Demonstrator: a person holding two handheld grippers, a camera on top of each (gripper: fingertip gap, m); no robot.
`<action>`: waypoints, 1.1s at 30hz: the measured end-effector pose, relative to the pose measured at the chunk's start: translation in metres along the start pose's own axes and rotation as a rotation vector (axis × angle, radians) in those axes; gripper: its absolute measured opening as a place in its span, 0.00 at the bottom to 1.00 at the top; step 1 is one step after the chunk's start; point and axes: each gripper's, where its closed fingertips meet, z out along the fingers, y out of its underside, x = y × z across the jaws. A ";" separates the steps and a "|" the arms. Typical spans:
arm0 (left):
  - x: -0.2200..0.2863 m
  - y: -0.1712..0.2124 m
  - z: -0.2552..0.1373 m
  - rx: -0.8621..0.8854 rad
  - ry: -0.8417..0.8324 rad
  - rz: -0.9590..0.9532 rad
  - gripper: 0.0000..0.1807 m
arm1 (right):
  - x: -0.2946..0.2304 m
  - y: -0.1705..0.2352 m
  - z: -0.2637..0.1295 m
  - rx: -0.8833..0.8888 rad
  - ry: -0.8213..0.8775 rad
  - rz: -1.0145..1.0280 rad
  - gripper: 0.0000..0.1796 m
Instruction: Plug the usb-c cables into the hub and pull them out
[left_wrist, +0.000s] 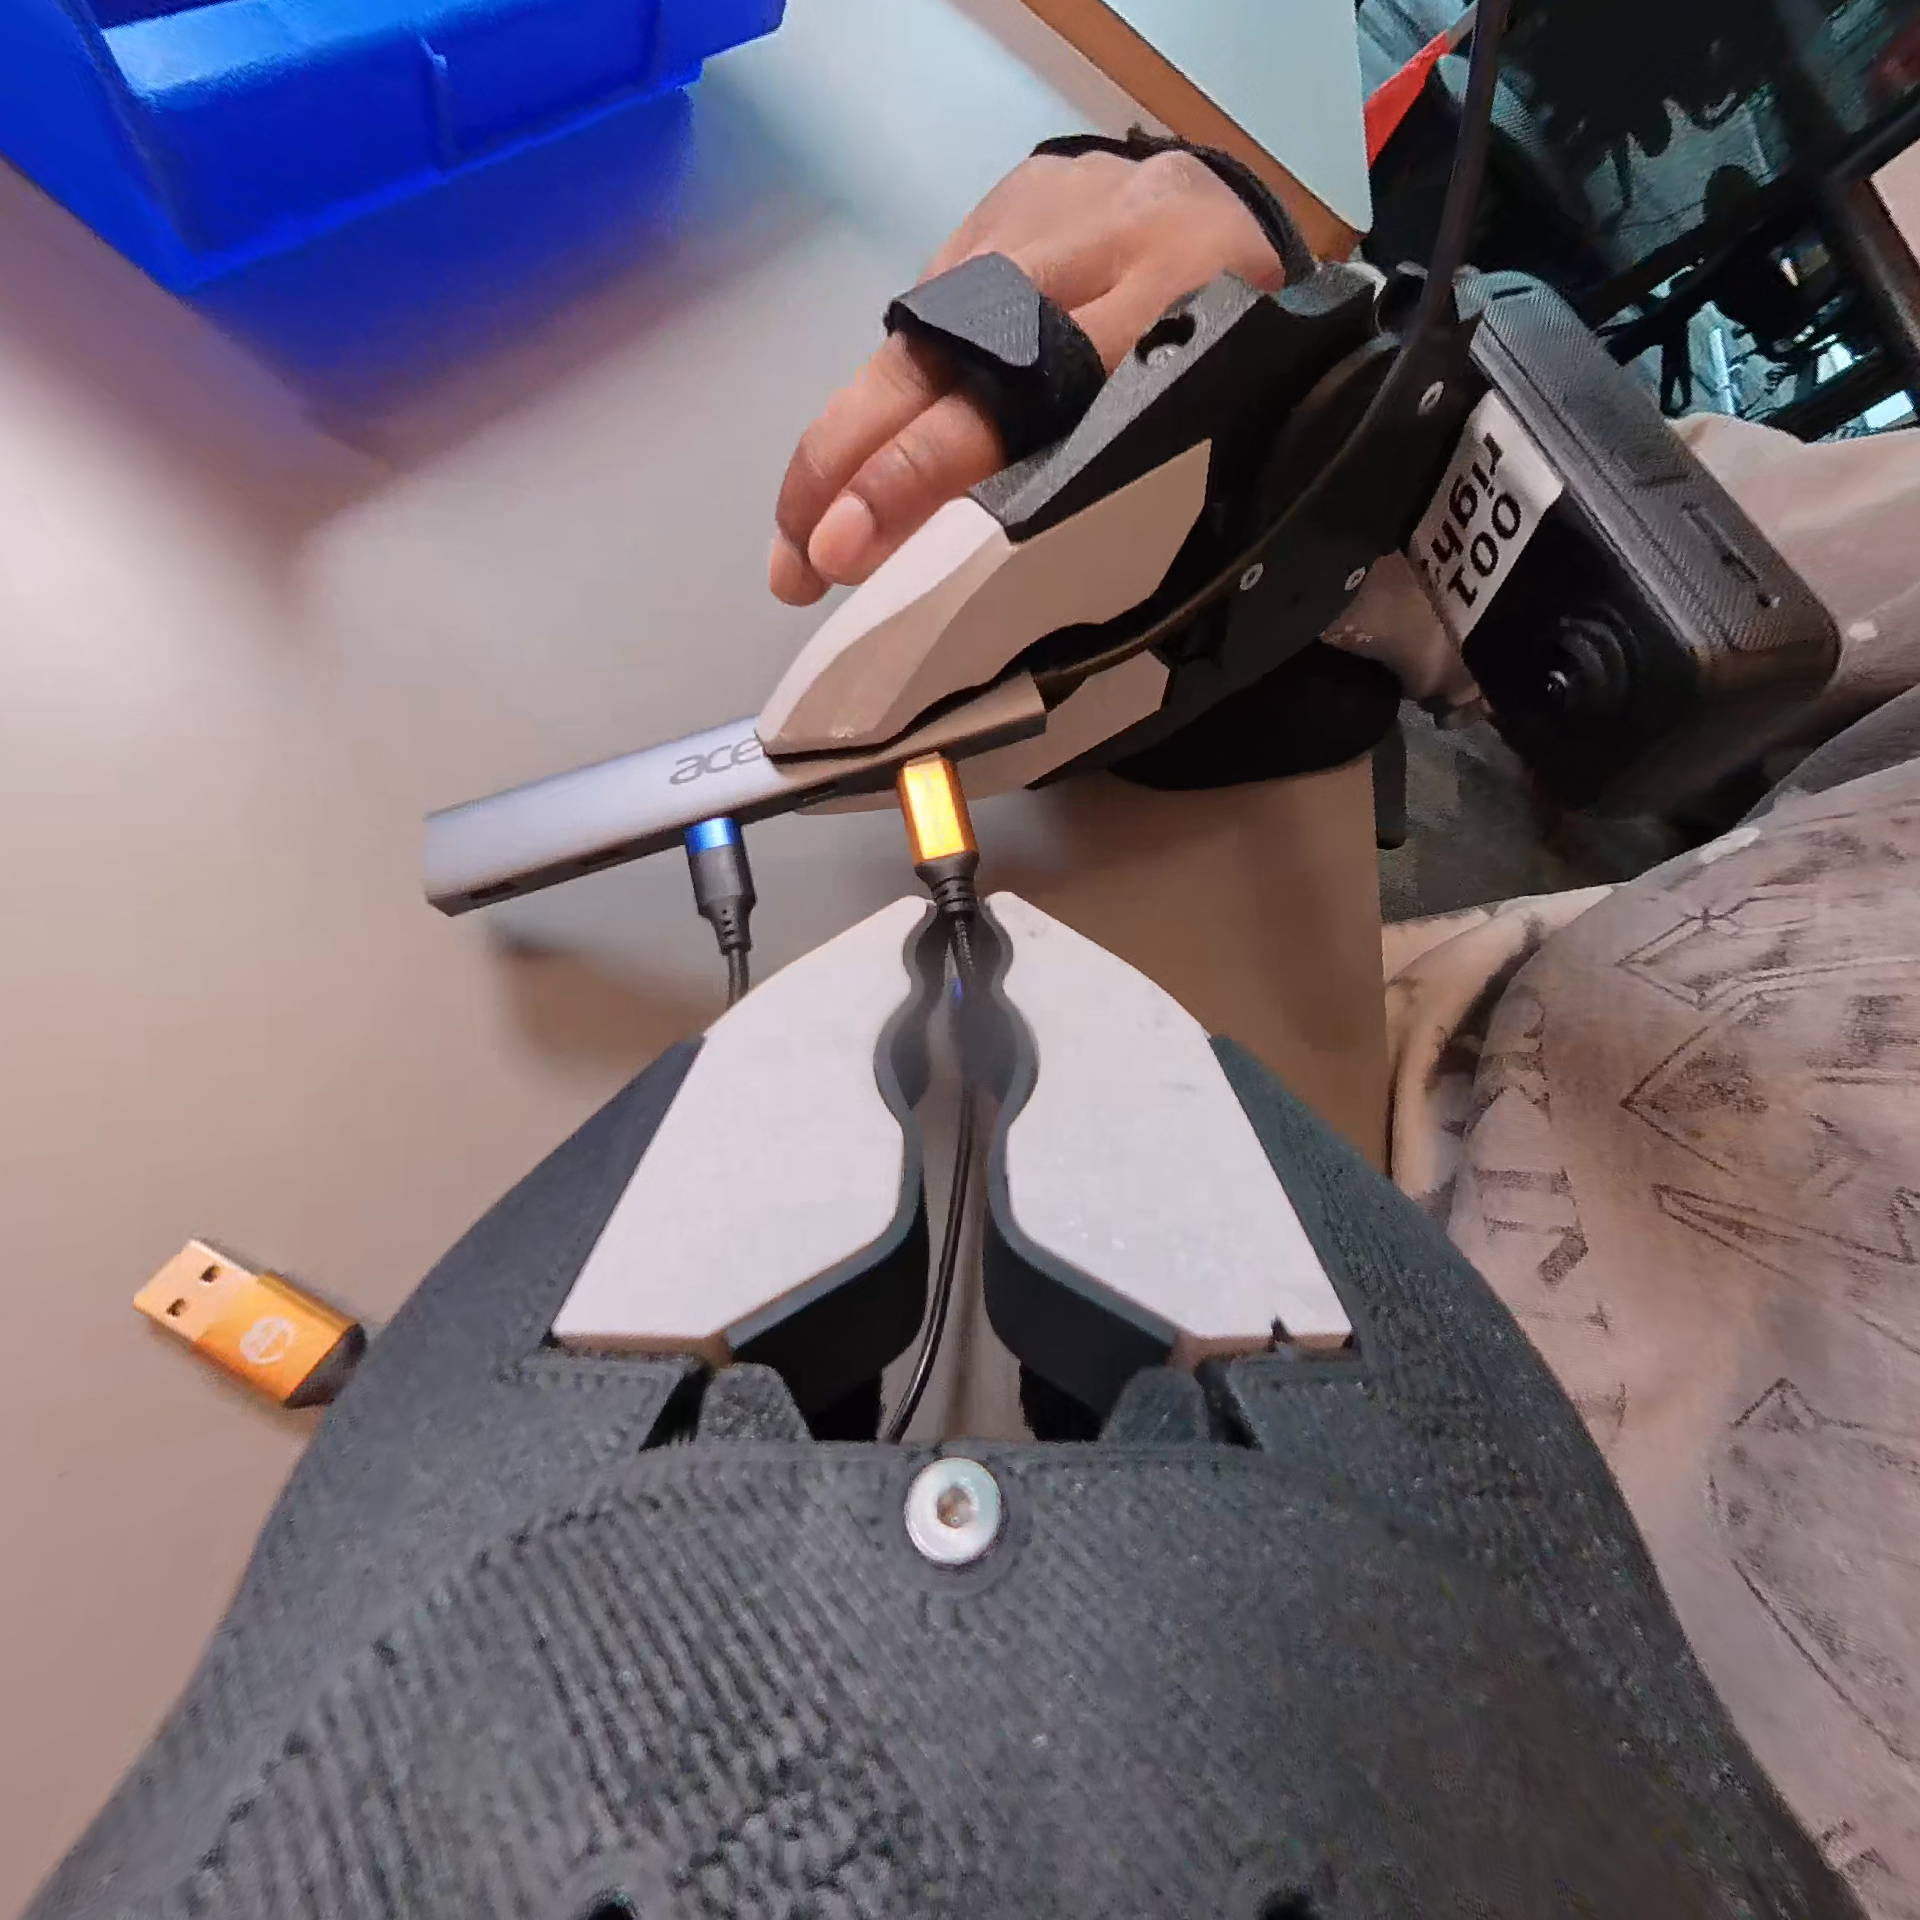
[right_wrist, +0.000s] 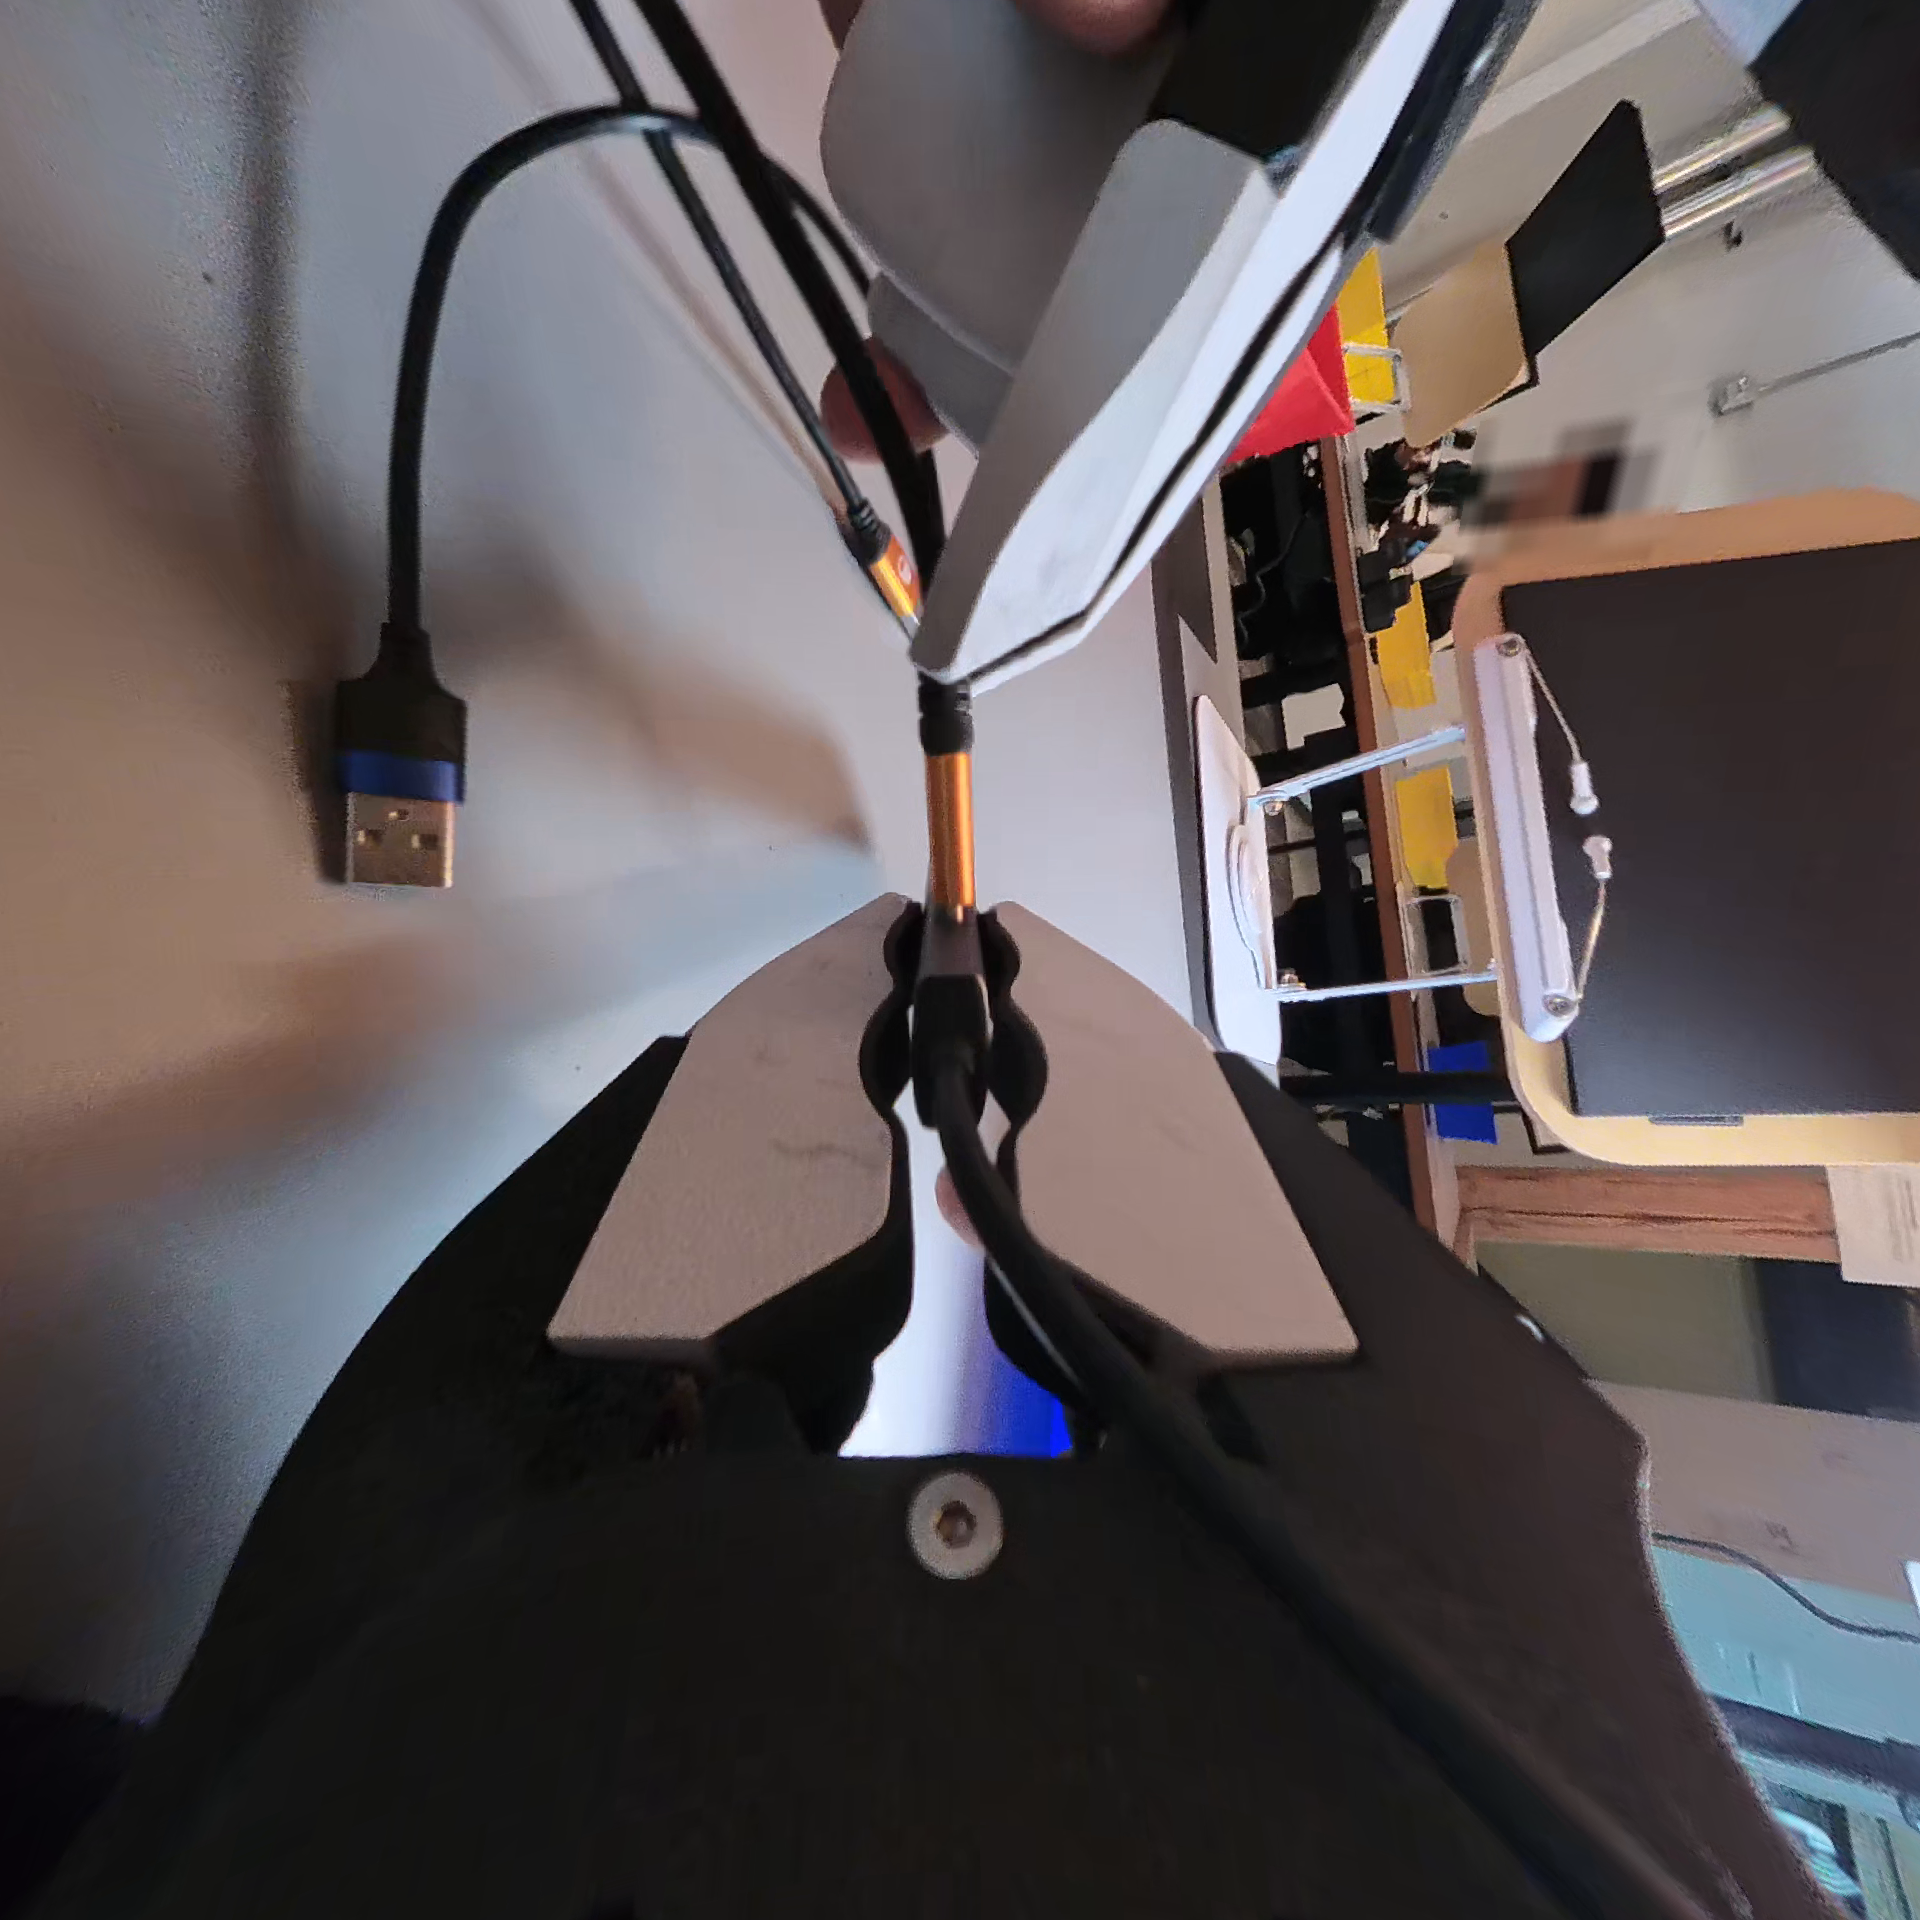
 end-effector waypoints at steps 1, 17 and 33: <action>0.000 0.000 0.000 0.001 -0.004 0.002 0.03 | -0.002 0.000 0.002 -0.013 -0.007 -0.003 0.05; -0.014 -0.050 -0.101 0.361 -0.134 0.262 0.08 | 0.012 -0.025 -0.027 0.354 -0.258 0.658 0.06; 0.027 -0.014 -0.018 0.272 0.183 0.371 0.15 | 0.056 -0.058 -0.062 0.788 -0.395 1.109 0.05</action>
